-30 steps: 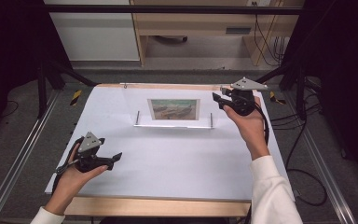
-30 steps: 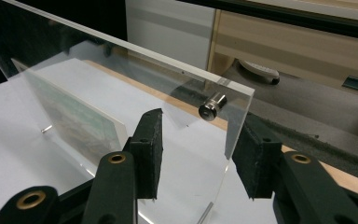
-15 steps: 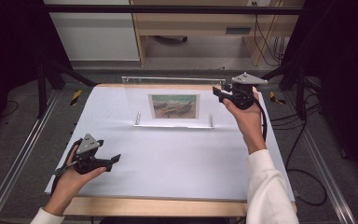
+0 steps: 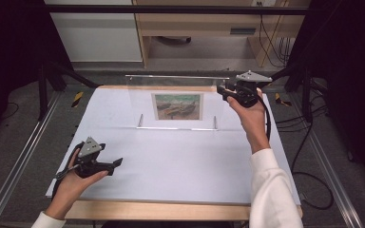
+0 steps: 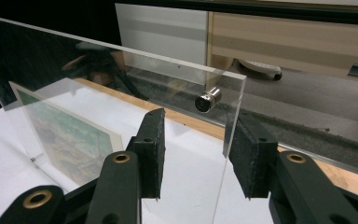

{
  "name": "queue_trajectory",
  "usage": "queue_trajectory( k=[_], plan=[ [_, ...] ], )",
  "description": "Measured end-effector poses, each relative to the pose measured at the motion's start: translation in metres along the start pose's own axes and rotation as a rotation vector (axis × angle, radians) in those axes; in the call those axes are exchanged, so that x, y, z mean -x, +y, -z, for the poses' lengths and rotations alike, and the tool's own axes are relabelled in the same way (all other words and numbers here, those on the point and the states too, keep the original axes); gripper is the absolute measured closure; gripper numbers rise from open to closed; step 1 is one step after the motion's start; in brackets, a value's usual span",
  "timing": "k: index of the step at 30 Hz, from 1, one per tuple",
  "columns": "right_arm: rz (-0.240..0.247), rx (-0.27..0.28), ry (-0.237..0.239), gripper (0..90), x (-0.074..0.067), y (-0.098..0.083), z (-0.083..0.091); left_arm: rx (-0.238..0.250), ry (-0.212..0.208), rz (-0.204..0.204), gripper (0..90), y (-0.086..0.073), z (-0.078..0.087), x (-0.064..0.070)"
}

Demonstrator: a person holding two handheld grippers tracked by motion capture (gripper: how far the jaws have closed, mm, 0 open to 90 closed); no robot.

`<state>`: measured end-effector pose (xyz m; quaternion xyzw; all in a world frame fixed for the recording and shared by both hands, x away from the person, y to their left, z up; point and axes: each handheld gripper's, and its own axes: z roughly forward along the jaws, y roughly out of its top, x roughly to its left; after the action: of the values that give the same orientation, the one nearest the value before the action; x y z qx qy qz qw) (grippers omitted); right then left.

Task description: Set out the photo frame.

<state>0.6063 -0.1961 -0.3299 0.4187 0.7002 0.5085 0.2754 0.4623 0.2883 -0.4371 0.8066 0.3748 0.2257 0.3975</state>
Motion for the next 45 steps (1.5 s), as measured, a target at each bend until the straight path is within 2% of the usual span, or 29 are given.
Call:
queue_trajectory(
  k=[18, 37, 41, 45],
  plan=[
    [-0.015, -0.019, -0.013, 58.5, 0.0044, 0.0033, -0.0083, 0.006, -0.005, 0.002, 11.6, -0.0008, 0.0019, -0.0026],
    [-0.024, -0.029, -0.019, 52.3, 0.0066, 0.0009, -0.0093, 0.006, 0.001, -0.005, 11.6, -0.0011, 0.0029, -0.0035],
    [-0.027, -0.03, -0.024, 46.9, 0.0076, 0.0004, -0.0082, 0.006, 0.003, -0.004, 11.6, -0.0014, 0.003, -0.004],
    [-0.01, -0.04, -0.038, 34.1, 0.0031, -0.0005, -0.0025, 0.002, 0.006, 0.0, 11.2, -0.0026, 0.0013, -0.004]
  ],
)
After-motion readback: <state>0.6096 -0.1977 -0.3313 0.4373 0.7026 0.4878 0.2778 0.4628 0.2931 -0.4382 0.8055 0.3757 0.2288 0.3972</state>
